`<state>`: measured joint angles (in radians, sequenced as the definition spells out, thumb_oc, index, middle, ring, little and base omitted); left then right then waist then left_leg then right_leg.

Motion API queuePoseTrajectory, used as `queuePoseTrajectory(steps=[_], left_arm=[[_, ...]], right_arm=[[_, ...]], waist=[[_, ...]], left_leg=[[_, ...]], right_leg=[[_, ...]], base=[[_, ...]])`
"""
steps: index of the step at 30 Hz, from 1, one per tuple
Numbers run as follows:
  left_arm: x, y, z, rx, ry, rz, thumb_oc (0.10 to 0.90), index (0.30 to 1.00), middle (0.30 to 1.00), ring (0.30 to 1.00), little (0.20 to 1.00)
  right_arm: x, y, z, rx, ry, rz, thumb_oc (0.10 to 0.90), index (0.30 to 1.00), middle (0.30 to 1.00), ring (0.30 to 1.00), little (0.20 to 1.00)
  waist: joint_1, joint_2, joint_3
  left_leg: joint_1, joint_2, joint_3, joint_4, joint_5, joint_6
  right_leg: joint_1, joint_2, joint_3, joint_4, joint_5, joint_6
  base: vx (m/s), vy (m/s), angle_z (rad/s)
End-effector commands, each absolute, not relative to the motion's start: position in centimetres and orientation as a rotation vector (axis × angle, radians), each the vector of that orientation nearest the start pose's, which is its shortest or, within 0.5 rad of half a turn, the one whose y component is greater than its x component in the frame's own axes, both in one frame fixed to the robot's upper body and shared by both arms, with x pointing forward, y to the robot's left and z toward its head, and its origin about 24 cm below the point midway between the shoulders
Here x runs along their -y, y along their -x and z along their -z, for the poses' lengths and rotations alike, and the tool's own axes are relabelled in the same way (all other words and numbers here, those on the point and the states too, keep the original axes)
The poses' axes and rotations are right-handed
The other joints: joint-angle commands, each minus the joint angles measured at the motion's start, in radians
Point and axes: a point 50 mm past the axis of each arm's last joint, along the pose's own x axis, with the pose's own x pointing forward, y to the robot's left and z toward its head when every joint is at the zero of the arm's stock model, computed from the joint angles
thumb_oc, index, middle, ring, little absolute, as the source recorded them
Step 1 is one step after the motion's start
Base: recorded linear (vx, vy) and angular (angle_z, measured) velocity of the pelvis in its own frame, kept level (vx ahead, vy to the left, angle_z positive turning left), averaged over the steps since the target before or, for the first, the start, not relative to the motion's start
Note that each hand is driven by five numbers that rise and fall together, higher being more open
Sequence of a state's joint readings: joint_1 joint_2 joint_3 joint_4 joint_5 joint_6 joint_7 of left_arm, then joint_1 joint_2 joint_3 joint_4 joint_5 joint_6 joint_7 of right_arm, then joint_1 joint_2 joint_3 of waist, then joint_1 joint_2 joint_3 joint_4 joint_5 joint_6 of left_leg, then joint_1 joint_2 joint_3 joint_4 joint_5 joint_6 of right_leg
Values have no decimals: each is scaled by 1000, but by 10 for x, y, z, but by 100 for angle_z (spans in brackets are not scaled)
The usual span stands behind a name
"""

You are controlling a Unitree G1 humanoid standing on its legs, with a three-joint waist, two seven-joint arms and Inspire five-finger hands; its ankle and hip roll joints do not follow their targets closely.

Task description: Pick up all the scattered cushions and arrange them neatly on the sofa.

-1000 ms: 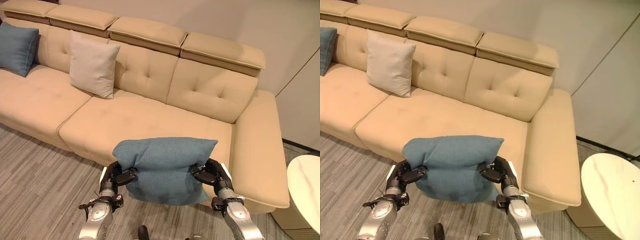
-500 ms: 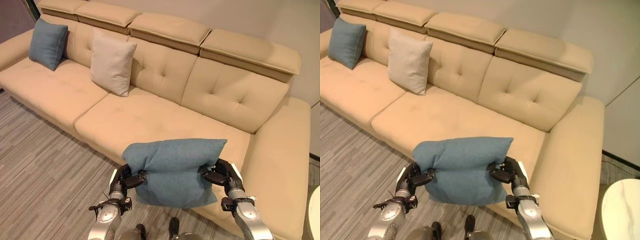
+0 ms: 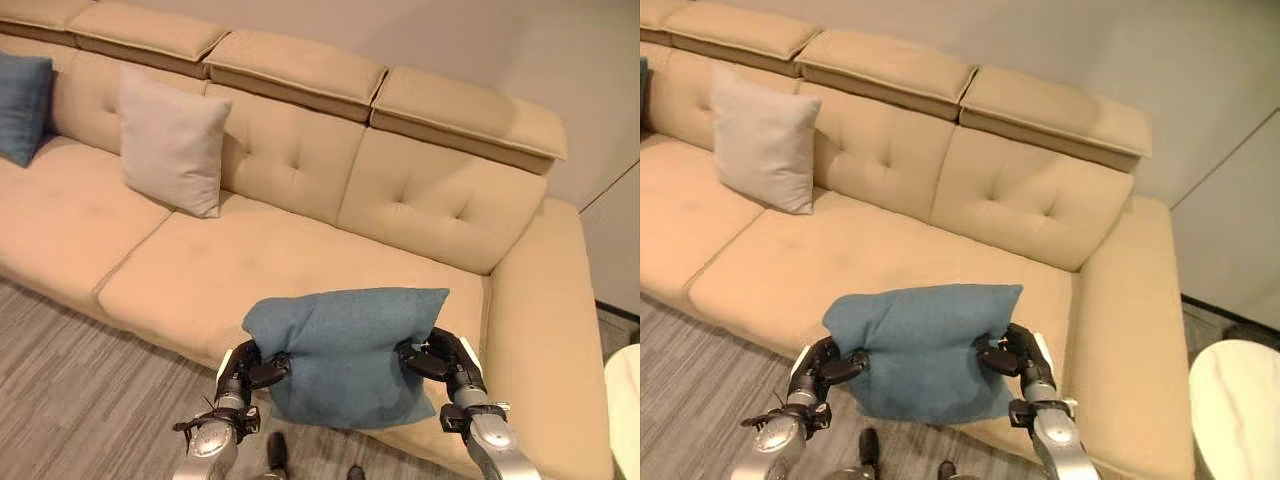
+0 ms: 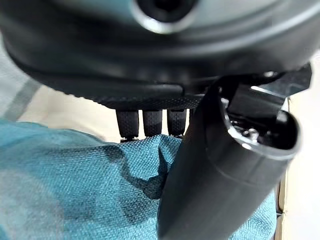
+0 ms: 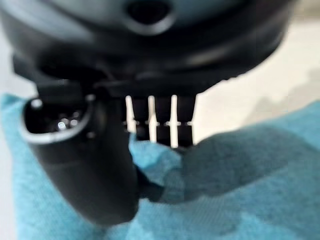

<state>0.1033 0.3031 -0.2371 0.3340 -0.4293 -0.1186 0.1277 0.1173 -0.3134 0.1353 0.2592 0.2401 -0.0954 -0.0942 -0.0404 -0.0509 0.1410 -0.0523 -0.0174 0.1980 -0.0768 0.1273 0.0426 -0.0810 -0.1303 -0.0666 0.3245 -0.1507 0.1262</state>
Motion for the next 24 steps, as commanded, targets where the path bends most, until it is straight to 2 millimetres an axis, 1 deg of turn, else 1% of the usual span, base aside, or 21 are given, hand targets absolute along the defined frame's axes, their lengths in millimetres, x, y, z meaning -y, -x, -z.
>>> queuePoseTrajectory(steps=[1,5,6,8,10,11,12,13,15,16,17,18,19,20,21,24], left_arm=[[-182,-240,-12,-42,79,3,400,300,300,300,300],[-185,-236,-9,-50,96,-12,400,300,300,300,300],[-185,-235,-8,-56,106,-18,400,300,300,300,300],[-185,-234,-6,-64,110,-18,400,300,300,300,300],[-184,-235,-6,-57,113,-15,400,300,300,300,300],[-184,-235,-6,-57,113,-15,400,300,300,300,300],[-181,-236,-7,-52,116,2,400,300,300,300,300],[-176,-236,-8,-48,124,20,400,300,300,300,300],[-174,-237,-9,-41,130,27,400,300,300,300,300],[-170,-239,-10,-38,139,41,400,300,300,300,300],[-168,-239,-10,-38,141,46,400,300,300,300,300],[-167,-241,-11,-33,141,49,400,300,300,300,300],[-166,-244,-14,-22,138,47,400,300,300,300,300],[-165,-245,-15,-17,145,53,400,300,300,300,300],[-164,-244,-15,-17,150,51,400,300,300,300,300],[-163,-245,-17,-12,143,55,400,300,300,300,300]], right_arm=[[185,-255,-39,81,49,-5,400,300,300,300,300],[183,-257,-39,77,64,-20,400,300,300,300,300],[181,-258,-39,78,64,-27,400,300,300,300,300],[181,-259,-41,87,62,-31,400,300,300,300,300],[182,-259,-41,88,62,-30,400,300,300,300,300],[182,-259,-41,88,62,-30,400,300,300,300,300],[183,-258,-41,89,64,-29,400,300,300,300,300],[189,-255,-39,82,69,-10,400,300,300,300,300],[192,-254,-40,85,76,3,400,300,300,300,300],[197,-252,-39,83,74,18,400,300,300,300,300],[200,-251,-40,83,78,25,400,300,300,300,300],[201,-251,-40,85,80,29,400,300,300,300,300],[202,-251,-42,86,83,28,400,300,300,300,300],[202,-252,-42,83,81,27,400,300,300,300,300],[204,-251,-42,82,84,26,400,300,300,300,300],[204,-252,-41,75,90,23,400,300,300,300,300]], waist=[[13,-10,-53],[21,-4,-57],[22,-2,-54],[19,-2,-55],[14,-1,-54],[14,-1,-53],[9,-4,-55],[-1,-12,-65],[-1,-14,-69],[-10,-20,-73],[-10,-21,-71],[-10,-28,-68],[-3,-30,-58],[-1,-33,-55],[4,-36,-63],[16,-39,-64]], left_leg=[[-17,55,22,109,-148,-40],[28,48,59,93,-179,-42],[48,46,66,81,-185,-44],[66,37,72,67,-186,-45],[84,28,68,50,-190,-49],[85,28,68,49,-190,-49],[87,22,65,51,-194,-52],[86,17,57,59,-204,-62],[80,18,58,81,-216,-70],[59,22,53,145,-232,-85],[51,28,50,184,-242,-93],[19,33,38,245,-246,-102],[-13,39,5,294,-231,-114],[-38,36,-25,309,-234,-118],[-55,37,-69,275,-240,-117],[-80,52,-131,218,-197,-129]], right_leg=[[-51,-14,-33,72,139,47],[-73,-60,-163,-50,135,32],[-79,-64,-200,-80,145,31],[-97,-54,-246,-120,174,33],[-95,-45,-266,-144,174,39],[-94,-45,-267,-145,175,39],[-76,-34,-265,-179,172,33],[-46,-4,-229,-231,166,22],[-27,2,-234,-257,170,19],[0,11,-225,-293,174,8],[16,15,-221,-304,172,4],[22,12,-219,-313,173,-3],[29,16,-208,-318,168,-13],[36,18,-203,-327,165,-18],[52,24,-195,-348,161,-16],[65,33,-166,-362,159,-12]], base=[[41,154,-27],[111,62,-42],[125,-3,-43],[126,-10,-36],[86,-27,-24],[71,-52,-2],[124,-116,3],[162,-157,2],[101,-122,12],[85,-115,21],[88,-149,15],[51,-83,-5],[20,-57,-3],[101,-22,-5],[131,7,-9],[129,45,-32]])
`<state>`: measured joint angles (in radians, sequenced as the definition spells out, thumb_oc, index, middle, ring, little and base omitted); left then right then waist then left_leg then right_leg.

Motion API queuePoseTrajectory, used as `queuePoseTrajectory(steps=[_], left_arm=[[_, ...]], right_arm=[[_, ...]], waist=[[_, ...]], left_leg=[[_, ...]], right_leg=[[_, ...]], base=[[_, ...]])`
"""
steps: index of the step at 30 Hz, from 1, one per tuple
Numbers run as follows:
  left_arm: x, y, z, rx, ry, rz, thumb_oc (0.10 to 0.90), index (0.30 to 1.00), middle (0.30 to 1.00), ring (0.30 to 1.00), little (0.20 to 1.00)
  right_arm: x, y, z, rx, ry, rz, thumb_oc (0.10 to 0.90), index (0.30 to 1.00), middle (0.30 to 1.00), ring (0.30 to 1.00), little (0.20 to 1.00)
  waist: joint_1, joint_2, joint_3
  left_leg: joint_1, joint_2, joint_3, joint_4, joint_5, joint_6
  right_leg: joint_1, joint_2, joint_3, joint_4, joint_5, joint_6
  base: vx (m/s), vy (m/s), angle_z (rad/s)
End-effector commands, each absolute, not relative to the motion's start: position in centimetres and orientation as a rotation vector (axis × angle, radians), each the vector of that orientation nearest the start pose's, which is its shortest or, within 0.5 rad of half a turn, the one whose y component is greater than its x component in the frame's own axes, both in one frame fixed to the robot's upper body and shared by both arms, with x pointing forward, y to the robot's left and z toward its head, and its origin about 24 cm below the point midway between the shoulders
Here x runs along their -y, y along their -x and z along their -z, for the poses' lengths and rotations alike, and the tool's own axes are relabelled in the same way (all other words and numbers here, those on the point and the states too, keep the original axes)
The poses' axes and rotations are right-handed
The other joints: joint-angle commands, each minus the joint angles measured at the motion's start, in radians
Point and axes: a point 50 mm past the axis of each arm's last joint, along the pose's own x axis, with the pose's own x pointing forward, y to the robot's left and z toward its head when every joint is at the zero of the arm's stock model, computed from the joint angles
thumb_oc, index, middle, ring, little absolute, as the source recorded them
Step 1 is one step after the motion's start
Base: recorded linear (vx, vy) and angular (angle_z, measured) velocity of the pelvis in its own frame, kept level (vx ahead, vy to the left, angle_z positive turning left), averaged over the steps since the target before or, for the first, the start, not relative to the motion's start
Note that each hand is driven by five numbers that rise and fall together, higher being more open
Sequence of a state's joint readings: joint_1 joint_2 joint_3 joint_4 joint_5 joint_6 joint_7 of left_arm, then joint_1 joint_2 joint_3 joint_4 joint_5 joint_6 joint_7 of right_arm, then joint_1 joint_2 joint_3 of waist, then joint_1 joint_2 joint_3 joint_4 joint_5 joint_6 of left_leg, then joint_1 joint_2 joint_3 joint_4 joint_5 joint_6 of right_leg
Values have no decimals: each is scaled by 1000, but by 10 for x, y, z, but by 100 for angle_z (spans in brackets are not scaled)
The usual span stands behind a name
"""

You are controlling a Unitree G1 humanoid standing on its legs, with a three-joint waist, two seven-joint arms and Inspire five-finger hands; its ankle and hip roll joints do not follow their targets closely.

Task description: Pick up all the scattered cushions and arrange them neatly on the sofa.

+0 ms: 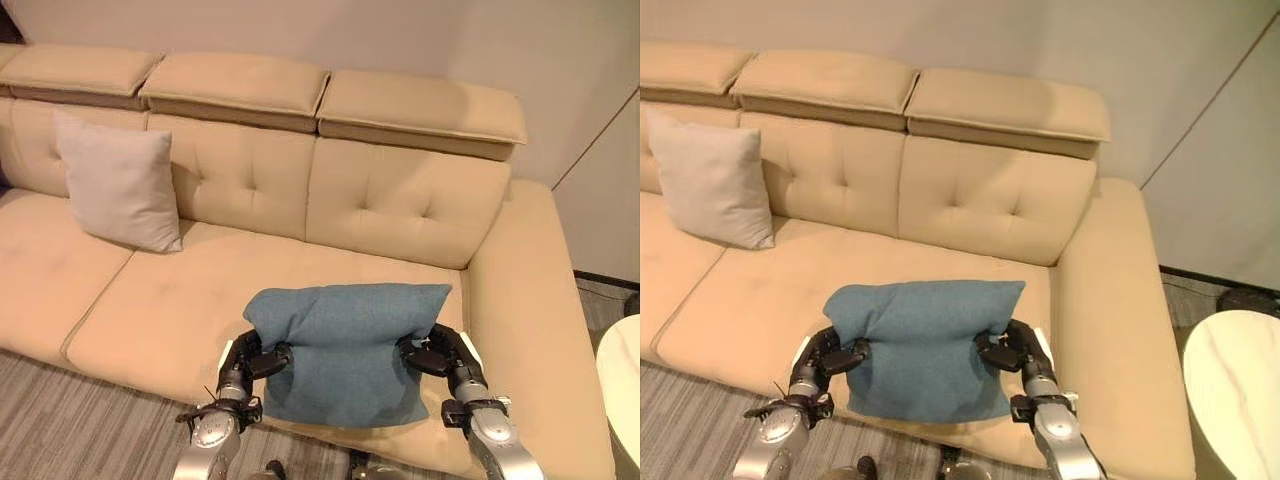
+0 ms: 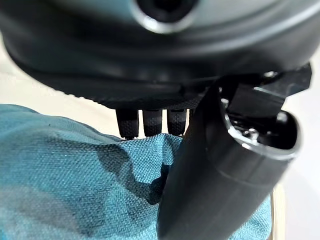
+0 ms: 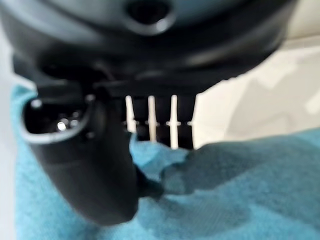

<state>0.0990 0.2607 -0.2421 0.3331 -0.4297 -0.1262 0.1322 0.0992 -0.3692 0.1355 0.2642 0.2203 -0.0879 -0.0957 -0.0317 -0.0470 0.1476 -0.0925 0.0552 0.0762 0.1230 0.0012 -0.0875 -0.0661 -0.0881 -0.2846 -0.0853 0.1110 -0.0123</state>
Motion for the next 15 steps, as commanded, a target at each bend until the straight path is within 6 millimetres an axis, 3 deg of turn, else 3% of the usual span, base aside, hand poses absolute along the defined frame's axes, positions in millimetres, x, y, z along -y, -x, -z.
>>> queuePoseTrajectory(steps=[1,4,10,15], left_arm=[[-163,-247,-19,-6,140,56,400,300,300,300,300],[-161,-245,-18,-7,154,61,400,300,300,300,300],[-165,-238,-11,-46,117,85,400,300,300,300,300],[-173,-243,-20,-6,85,78,400,300,300,300,300]], right_arm=[[205,-252,-41,73,92,27,400,300,300,300,300],[203,-252,-40,73,83,24,400,300,300,300,300],[197,-252,-39,70,77,1,400,300,300,300,300],[191,-257,-48,111,75,-8,400,300,300,300,300]], waist=[[12,-44,-62],[18,-27,-58],[12,-8,-66],[16,-5,-65]], left_leg=[[-66,-18,-36,23,-55,-5],[-55,-8,-80,-23,-44,-3],[-3,-16,-20,-78,-41,13],[5,-28,22,-97,-52,32]], right_leg=[[54,-8,64,48,-106,126],[62,4,93,47,-122,127],[55,-21,139,52,-115,145],[22,-40,167,65,-106,160]], base=[[94,56,-24],[113,95,-48],[107,146,-44],[36,99,-24]])
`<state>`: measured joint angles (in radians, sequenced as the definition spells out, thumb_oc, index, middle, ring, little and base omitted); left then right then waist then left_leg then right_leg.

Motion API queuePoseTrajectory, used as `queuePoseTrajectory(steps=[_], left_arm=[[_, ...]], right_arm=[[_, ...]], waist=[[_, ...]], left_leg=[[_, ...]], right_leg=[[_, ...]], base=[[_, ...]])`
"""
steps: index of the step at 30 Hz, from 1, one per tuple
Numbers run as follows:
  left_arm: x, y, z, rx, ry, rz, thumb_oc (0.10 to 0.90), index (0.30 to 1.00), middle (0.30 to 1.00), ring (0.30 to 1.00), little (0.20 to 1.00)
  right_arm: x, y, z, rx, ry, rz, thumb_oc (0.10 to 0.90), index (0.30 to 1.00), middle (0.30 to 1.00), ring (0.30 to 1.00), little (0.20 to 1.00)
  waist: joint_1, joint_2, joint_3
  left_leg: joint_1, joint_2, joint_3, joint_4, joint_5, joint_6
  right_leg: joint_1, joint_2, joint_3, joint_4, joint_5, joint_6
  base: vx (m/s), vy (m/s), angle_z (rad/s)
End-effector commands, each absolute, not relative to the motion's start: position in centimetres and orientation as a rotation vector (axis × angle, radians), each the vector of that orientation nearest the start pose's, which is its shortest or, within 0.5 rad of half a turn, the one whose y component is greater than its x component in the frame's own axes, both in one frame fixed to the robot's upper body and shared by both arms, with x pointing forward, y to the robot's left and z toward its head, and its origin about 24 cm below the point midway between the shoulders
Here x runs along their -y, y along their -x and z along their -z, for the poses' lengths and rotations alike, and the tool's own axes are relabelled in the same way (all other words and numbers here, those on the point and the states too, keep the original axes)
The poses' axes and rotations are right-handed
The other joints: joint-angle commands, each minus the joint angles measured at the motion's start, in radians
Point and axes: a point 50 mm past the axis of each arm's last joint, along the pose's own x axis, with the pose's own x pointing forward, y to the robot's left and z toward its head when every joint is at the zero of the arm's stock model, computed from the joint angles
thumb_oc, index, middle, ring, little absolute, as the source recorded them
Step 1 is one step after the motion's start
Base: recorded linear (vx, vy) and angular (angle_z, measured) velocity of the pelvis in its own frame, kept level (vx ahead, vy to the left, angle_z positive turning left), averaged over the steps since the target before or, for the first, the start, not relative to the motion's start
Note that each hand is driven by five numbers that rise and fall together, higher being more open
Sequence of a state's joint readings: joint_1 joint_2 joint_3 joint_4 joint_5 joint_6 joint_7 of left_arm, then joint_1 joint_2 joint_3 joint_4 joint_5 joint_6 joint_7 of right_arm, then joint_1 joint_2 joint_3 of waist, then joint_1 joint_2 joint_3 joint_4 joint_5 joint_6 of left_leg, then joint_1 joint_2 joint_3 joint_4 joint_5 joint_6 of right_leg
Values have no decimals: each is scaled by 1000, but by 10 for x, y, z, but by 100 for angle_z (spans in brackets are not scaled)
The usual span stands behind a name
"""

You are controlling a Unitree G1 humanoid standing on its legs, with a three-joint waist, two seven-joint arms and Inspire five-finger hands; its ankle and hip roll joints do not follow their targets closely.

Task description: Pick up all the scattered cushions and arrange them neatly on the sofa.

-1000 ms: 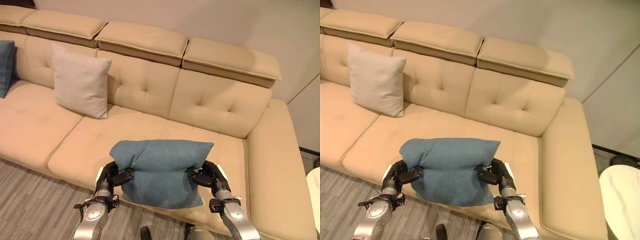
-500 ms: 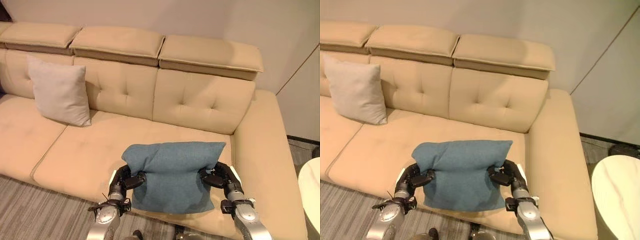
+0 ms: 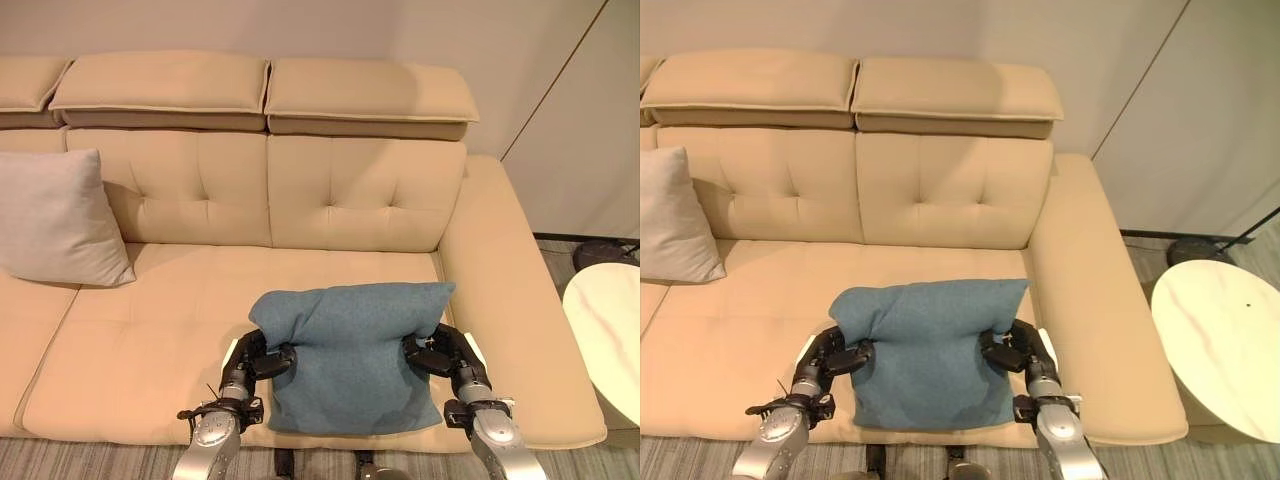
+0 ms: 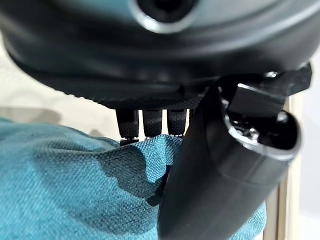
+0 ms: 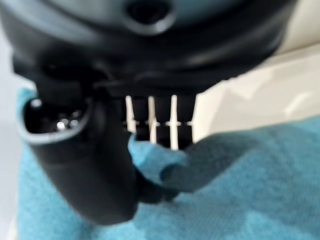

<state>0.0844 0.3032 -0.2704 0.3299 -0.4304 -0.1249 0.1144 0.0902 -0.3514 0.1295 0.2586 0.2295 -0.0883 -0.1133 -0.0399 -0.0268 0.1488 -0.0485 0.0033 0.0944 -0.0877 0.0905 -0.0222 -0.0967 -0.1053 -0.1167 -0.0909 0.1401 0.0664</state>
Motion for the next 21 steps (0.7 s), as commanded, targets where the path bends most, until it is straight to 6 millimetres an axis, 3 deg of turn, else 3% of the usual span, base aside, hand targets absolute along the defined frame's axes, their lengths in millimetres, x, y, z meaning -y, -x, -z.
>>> queuePoseTrajectory(steps=[1,3,5,6,8,9,10,12,13,16,17,19,20,21], left_arm=[[-173,-248,-28,28,83,72,400,300,300,300,300],[-173,-248,-28,28,82,72,400,300,300,300,300],[-170,-256,-40,83,84,73,400,300,300,300,300],[-163,-268,-62,182,82,75,400,300,300,300,300],[-160,-273,-70,219,81,78,400,300,300,300,300],[-152,-284,-89,297,83,83,400,300,300,300,300],[-152,-284,-89,299,83,82,400,300,300,300,300],[-143,-295,-111,386,69,87,400,300,300,300,300],[-135,-306,-132,461,71,90,400,300,300,300,300],[-130,-312,-145,508,70,91,400,300,300,300,300],[-123,-323,-175,602,58,99,400,300,300,300,300],[-116,-333,-203,687,35,101,400,300,300,300,300],[-113,-339,-226,755,21,94,400,300,300,300,300],[-113,-339,-226,755,21,94,400,300,300,300,300]], right_arm=[[190,-259,-54,142,73,0,400,300,300,300,300],[190,-259,-54,143,73,0,400,300,300,300,300],[187,-265,-66,197,73,6,400,300,300,300,300],[181,-274,-86,290,78,13,400,300,300,300,300],[178,-278,-93,321,88,14,400,300,300,300,300],[170,-287,-111,396,100,14,400,300,300,300,300],[170,-287,-111,398,100,14,400,300,300,300,300],[161,-296,-130,474,118,14,400,300,300,300,300],[152,-305,-149,545,124,18,400,300,300,300,300],[146,-311,-161,588,130,23,400,300,300,300,300],[141,-321,-182,651,140,35,400,300,300,300,300],[137,-331,-208,720,154,46,400,300,300,300,300],[132,-338,-228,774,158,52,400,300,300,300,300],[132,-338,-229,775,158,52,400,300,300,300,300]], waist=[[22,-23,-64],[22,-23,-65],[21,-18,-61],[18,-8,-60],[18,-5,-59],[17,0,-52],[17,0,-53],[16,6,-48],[17,8,-46],[17,7,-46],[17,7,-40],[18,5,-33],[17,0,-28],[17,0,-29]], left_leg=[[-46,20,10,112,-144,-30],[-47,20,10,112,-144,-30],[-56,18,16,107,-144,-28],[-75,16,21,98,-140,-26],[-84,16,21,93,-137,-26],[-106,14,22,87,-129,-26],[-110,14,22,88,-129,-26],[-140,15,22,81,-118,-27],[-169,17,19,78,-108,-30],[-190,17,16,78,-102,-32],[-221,14,13,80,-93,-36],[-257,15,10,89,-89,-43],[-296,10,8,100,-79,-46],[-297,9,8,100,-78,-46]], right_leg=[[39,-28,1,71,-131,85],[38,-28,1,72,-131,85],[21,-33,3,72,-126,88],[-9,-39,3,69,-117,90],[-21,-40,4,68,-113,91],[-49,-41,3,65,-103,92],[-52,-41,3,66,-103,92],[-86,-43,2,62,-91,93],[-117,-43,1,57,-80,93],[-135,-42,0,55,-72,92],[-160,-42,-2,52,-62,93],[-193,-43,-6,53,-55,93],[-227,-45,-7,55,-43,94],[-229,-45,-7,55,-43,94]], base=[[8,47,-10],[-1,10,-2],[-13,19,-1],[-30,24,0],[-45,12,0],[-54,-4,-1],[-86,-7,-2],[-82,-5,-1],[-74,-10,3],[-73,-20,3],[-77,-32,3],[-97,-42,1],[-74,-29,2],[-65,-30,4]])
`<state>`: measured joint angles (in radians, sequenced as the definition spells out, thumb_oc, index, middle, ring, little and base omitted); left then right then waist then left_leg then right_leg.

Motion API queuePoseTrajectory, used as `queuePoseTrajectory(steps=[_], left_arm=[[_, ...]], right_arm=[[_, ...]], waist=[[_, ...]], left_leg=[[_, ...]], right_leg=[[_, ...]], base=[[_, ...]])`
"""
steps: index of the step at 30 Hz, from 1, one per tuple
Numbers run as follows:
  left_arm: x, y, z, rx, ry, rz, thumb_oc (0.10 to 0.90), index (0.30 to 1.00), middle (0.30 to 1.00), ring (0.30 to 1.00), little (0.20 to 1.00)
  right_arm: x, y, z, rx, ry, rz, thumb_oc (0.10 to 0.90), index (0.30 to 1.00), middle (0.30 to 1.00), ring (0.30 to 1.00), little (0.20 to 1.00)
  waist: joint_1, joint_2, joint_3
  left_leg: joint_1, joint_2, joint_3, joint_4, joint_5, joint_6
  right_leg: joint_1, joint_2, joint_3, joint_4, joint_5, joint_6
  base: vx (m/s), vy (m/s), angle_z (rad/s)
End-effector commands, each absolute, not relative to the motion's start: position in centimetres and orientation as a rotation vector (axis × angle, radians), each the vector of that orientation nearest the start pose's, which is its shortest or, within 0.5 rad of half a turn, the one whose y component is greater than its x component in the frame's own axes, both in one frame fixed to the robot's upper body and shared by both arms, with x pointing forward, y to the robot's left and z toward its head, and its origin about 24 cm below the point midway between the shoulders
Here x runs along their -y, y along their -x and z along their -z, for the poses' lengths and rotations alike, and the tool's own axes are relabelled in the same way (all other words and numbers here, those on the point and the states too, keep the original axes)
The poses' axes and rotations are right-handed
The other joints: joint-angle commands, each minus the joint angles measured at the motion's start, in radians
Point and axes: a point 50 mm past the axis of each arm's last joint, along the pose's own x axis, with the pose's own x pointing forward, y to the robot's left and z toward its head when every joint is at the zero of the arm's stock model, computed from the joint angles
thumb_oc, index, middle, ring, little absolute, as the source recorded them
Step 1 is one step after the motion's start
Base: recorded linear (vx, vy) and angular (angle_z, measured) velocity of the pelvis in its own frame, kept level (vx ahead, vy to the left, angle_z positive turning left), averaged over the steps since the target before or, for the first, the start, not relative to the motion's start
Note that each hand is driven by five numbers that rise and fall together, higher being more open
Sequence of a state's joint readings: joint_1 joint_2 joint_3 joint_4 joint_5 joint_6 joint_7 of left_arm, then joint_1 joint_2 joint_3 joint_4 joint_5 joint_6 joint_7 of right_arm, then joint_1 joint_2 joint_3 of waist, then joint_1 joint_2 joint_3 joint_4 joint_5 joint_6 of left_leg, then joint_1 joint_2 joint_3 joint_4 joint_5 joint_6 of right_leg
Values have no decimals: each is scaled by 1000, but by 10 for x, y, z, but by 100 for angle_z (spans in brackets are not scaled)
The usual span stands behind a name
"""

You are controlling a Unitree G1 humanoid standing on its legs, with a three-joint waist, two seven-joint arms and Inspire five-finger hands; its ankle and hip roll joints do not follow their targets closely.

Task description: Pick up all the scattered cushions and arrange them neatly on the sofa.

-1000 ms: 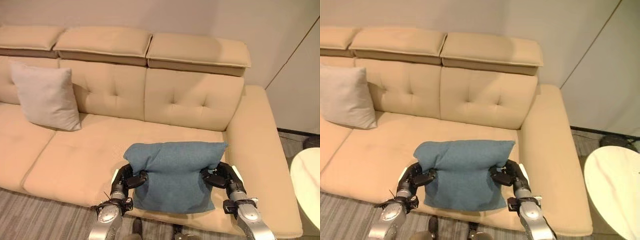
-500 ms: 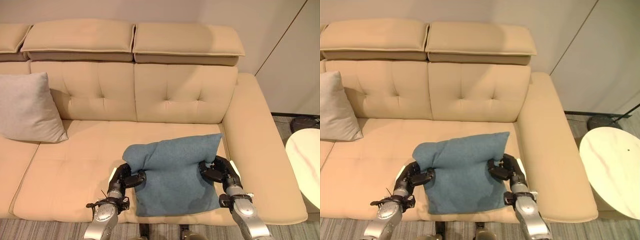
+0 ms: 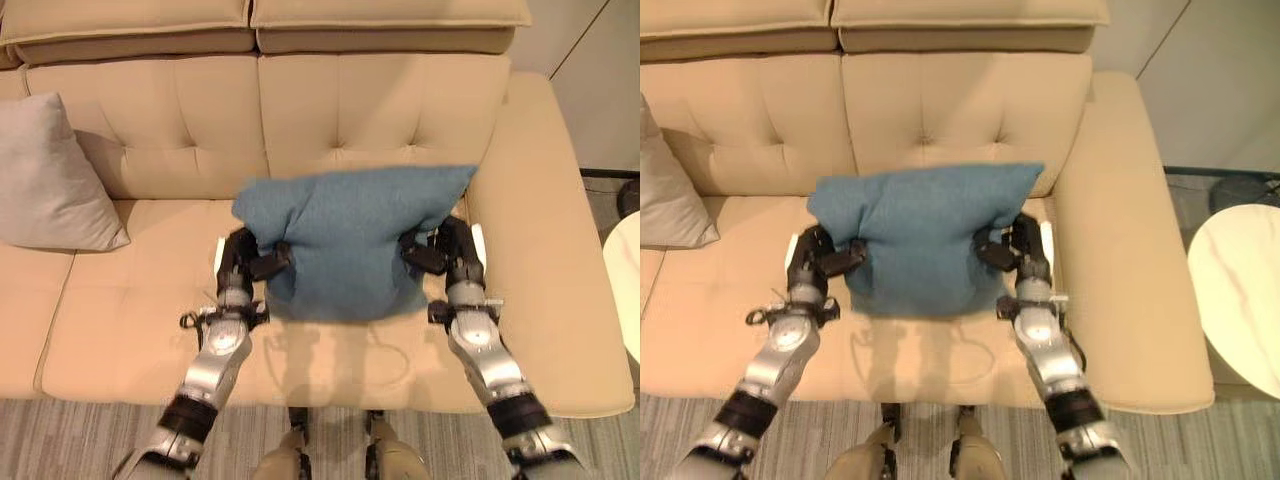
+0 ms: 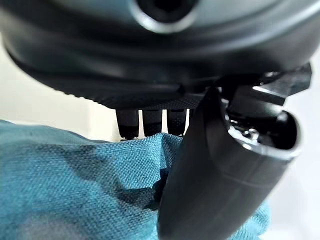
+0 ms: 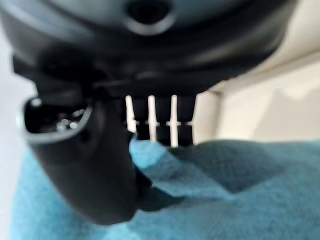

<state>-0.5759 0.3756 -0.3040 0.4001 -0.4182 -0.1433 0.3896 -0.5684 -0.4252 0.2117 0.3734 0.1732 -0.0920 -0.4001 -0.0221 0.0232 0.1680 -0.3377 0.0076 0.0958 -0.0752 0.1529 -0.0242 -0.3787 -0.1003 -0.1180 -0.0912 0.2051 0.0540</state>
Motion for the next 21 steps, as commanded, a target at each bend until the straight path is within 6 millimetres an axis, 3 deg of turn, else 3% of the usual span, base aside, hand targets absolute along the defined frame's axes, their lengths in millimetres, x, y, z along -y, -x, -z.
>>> queuePoseTrajectory(steps=[1,6,9,15,16,17,18,19,21], left_arm=[[-111,-340,-236,785,11,94,400,300,300,300,300],[-109,-348,-270,871,-26,62,400,300,300,300,300],[-111,-354,-279,877,-56,46,400,300,300,300,300],[-117,-365,-262,781,-56,25,400,300,300,300,300],[-119,-367,-256,756,-52,17,400,300,300,300,300],[-121,-369,-250,728,-57,10,400,300,300,300,300],[-123,-370,-246,711,-63,3,563,545,545,545,545],[-125,-371,-241,689,-74,-1,800,900,900,900,900],[-130,-372,-228,647,-89,-16,800,900,900,900,900]], right_arm=[[133,-340,-240,806,158,65,400,300,300,300,300],[130,-346,-276,905,166,110,400,300,300,300,300],[132,-353,-286,901,190,117,400,300,300,300,300],[147,-368,-280,815,260,170,400,300,300,300,300],[150,-371,-276,791,274,183,419,328,328,328,328],[153,-373,-272,770,290,191,466,399,399,399,399],[156,-374,-268,750,301,197,800,900,900,900,900],[160,-376,-263,724,308,206,800,900,900,900,900],[165,-377,-251,683,317,213,800,900,900,900,900]], waist=[[-1,-51,-45],[0,-54,-32],[-1,-55,-28],[1,-53,-18],[1,-54,-17],[2,-54,-11],[2,-54,-9],[1,-55,-7],[-1,-57,-6]], left_leg=[[-27,5,5,96,-140,-45],[-101,3,-7,146,-149,-48],[-140,6,-11,160,-147,-49],[-173,9,-22,159,-135,-54],[-178,9,-24,158,-133,-55],[-182,10,-25,158,-131,-55],[-186,9,-25,160,-130,-56],[-189,9,-25,163,-129,-57],[-187,10,-26,162,-129,-57]], right_leg=[[39,-51,-6,58,-105,106],[-25,-52,-4,79,-98,104],[-62,-53,-4,88,-93,105],[-99,-53,-6,89,-87,104],[-103,-53,-5,88,-87,104],[-108,-51,-5,88,-87,103],[-111,-51,-6,88,-87,103],[-115,-50,-7,89,-87,102],[-114,-48,-8,88,-88,101]], base=[[0,0,0],[-10,-12,0],[-5,-30,5],[1,-8,1],[0,0,0],[0,0,0],[0,0,0],[-14,-30,-1],[-1,-15,0]])
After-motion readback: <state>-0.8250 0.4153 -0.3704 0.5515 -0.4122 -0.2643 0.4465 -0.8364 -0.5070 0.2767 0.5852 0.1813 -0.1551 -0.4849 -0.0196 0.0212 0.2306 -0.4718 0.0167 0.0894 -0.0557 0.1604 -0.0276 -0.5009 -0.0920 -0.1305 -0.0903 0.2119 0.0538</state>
